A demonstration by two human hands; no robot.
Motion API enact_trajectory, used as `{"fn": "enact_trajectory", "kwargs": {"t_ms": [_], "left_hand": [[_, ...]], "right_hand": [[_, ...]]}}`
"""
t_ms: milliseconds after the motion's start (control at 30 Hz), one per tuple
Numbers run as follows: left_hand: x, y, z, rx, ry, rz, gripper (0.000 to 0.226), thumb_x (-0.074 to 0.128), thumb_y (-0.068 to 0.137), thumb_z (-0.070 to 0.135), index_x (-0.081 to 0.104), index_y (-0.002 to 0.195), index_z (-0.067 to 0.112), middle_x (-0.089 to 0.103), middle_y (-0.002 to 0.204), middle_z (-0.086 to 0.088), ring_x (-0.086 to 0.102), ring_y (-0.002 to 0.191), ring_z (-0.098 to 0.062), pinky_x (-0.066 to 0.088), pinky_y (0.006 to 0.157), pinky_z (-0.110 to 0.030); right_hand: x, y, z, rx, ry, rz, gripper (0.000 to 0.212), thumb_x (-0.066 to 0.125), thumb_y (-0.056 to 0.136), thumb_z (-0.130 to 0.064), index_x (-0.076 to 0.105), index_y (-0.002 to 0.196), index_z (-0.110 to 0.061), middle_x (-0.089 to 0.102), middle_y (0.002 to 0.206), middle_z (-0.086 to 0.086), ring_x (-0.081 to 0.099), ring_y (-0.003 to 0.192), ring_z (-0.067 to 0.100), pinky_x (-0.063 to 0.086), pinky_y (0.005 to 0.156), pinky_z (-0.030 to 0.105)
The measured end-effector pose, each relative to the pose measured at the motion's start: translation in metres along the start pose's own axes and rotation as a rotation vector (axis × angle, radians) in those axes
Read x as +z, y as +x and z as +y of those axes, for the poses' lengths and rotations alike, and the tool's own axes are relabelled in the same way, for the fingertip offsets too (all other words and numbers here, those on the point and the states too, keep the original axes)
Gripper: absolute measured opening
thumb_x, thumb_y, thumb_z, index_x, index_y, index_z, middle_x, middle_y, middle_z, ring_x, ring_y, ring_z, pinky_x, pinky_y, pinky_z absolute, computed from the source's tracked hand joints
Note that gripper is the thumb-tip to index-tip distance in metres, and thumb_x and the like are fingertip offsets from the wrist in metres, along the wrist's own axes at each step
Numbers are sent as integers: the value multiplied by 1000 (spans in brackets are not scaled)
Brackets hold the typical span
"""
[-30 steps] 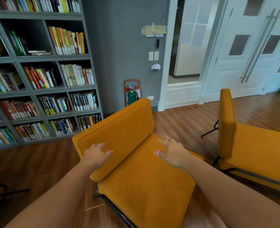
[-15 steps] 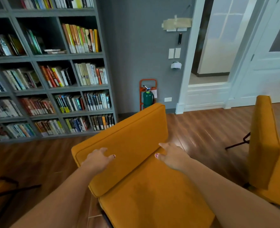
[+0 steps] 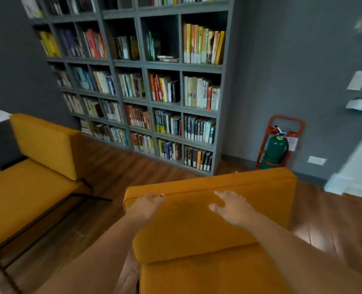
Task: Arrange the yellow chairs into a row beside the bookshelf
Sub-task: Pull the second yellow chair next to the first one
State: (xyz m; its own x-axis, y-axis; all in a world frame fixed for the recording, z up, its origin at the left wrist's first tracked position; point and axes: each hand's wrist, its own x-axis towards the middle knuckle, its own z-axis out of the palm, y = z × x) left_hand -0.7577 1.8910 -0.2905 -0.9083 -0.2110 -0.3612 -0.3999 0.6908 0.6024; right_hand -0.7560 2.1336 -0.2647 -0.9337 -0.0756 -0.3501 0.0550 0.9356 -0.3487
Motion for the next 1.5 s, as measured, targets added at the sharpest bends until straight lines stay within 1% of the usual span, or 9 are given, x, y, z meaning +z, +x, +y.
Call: {"fn": "enact_trajectory", "kwargs": {"t_ms": [100,300,467,600,700,800,933,1100,1500], "left_hand": [[12,12,0,-64,-92,22,57,38,100,47,35,147,14,35,151,-13,38,135,-34,36,103,-38],[18,47,-9,-151,70,56,70,55,93,48,28,150,18,27,154,-14,37,135,-34,42,102,-41],[29,88,-16,-108,316,31,83,58,89,53,15,154,22,6,162,-5,7,148,-33,25,116,-51],[42,122,-30,-92,437,-72,98,60,84,59,-1,154,28,-10,162,0,-9,148,-32,14,116,-60],[48,141,-38,-94,575,-58,109,65,79,60,-14,151,36,-21,160,4,-18,146,-31,8,111,-67],[44,159,-38,-106,629,-29,113,73,76,53,-13,148,45,-18,160,6,-18,146,-32,5,107,-73],[35,181,-44,-43,662,-51,114,77,71,54,-6,148,48,-4,161,5,-13,147,-34,3,108,-72],[31,199,-46,5,637,-14,109,78,70,52,1,147,52,4,159,8,-11,147,-31,-1,110,-69],[11,254,-39,103,636,-4,105,78,71,49,4,146,52,6,158,10,-11,147,-30,-4,111,-67]], "right_hand": [[4,39,9,-33,-5,-62,66,46,94,-53,22,151,-31,17,159,3,16,145,31,24,115,49],[17,99,8,-71,-6,-128,67,48,93,-52,22,151,-31,18,159,4,17,145,33,23,116,51],[28,146,-5,-126,-68,-166,69,47,95,-52,17,153,-29,11,161,3,12,146,33,20,117,51],[43,177,-14,-179,-206,-215,75,45,93,-56,9,154,-27,-1,162,1,2,148,30,11,118,51],[56,197,-13,-200,-265,-230,86,50,91,-56,-3,153,-30,-15,160,0,-11,147,29,4,117,53],[64,215,-17,-216,-356,-202,100,57,86,-57,-14,151,-31,-18,160,3,-15,146,32,-1,116,55],[61,239,-26,-245,-418,-217,109,67,78,-58,-9,152,-30,-2,161,11,-5,146,38,-2,114,59],[53,258,-33,-289,-442,-228,108,69,75,-59,-1,152,-30,15,157,13,11,144,39,4,114,58],[53,296,-43,-267,-387,-137,107,67,74,-63,3,152,-30,21,154,11,16,142,37,6,114,58]]}}
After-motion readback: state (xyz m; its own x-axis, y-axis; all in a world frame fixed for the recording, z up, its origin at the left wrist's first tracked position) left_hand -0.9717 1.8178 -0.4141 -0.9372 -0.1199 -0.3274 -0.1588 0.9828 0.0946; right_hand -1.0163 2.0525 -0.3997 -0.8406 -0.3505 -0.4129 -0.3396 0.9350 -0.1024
